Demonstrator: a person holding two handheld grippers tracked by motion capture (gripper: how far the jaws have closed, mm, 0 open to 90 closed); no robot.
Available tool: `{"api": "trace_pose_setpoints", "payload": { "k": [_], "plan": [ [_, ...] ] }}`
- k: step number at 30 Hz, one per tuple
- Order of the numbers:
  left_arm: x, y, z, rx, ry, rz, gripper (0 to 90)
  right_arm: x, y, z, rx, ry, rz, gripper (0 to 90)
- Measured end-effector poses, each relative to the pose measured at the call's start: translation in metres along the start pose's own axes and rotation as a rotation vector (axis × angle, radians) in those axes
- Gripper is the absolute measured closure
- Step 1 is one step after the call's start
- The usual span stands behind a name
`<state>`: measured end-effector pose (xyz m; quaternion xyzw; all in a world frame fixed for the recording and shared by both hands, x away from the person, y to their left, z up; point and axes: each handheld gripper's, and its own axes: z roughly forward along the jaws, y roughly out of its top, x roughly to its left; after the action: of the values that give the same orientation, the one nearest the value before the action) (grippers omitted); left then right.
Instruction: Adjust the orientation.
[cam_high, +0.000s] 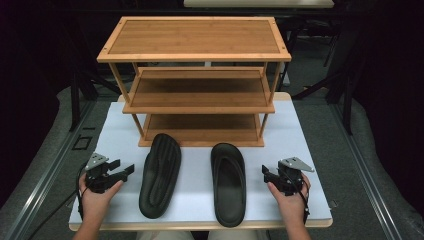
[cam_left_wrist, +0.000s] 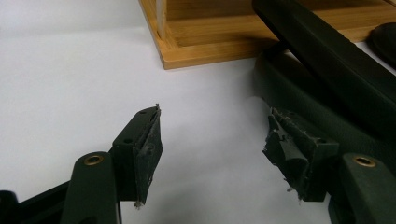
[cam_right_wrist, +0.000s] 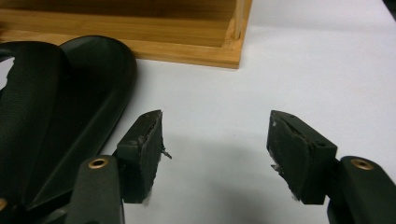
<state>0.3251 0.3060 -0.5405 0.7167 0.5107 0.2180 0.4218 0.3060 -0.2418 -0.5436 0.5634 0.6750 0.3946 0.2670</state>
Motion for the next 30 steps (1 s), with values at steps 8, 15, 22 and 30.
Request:
{"api": "trace_pose_setpoints", "payload": {
  "k": [8, 15, 22, 30],
  "plan": [
    [0.000, -0.002, -0.002, 0.004, -0.005, 0.009, 35.7, 0.000, 0.002, 0.002, -0.005, -0.006, 0.013, 35.5],
    [0.003, -0.004, -0.010, -0.004, 0.001, -0.003, 36.6, 0.010, 0.003, 0.003, 0.000, -0.007, -0.024, 35.3],
    [0.002, -0.001, -0.012, -0.018, 0.014, -0.008, 37.5, 0.010, 0.003, 0.000, -0.012, -0.004, -0.021, 35.4],
    [0.001, -0.002, -0.011, 0.003, -0.002, 0.012, 46.4, 0.011, 0.002, 0.002, -0.001, 0.000, -0.029, 35.5]
  ]
}}
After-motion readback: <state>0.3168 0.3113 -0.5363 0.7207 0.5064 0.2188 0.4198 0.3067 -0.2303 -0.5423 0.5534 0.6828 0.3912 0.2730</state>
